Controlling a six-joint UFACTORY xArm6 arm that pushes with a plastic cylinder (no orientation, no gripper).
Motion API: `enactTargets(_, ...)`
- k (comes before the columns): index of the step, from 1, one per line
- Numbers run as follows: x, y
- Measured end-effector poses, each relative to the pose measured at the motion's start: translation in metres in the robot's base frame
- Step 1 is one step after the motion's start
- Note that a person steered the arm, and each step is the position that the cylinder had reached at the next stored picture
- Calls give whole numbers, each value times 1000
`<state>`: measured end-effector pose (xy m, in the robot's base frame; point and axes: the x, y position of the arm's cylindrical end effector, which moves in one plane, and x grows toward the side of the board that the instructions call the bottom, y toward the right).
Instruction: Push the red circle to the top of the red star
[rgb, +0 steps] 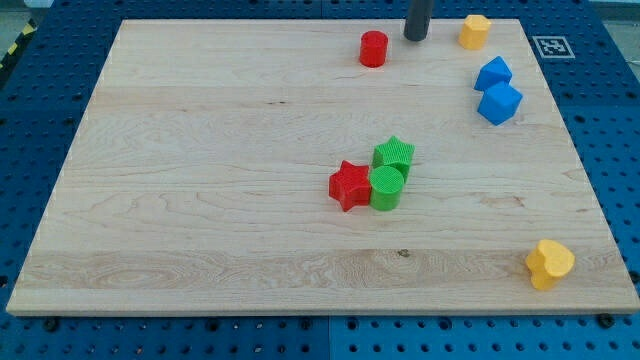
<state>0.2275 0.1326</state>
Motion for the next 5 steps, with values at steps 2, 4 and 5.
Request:
enactTargets(2, 0, -46)
enactTargets(4, 12, -48)
enactTargets(5, 16, -62)
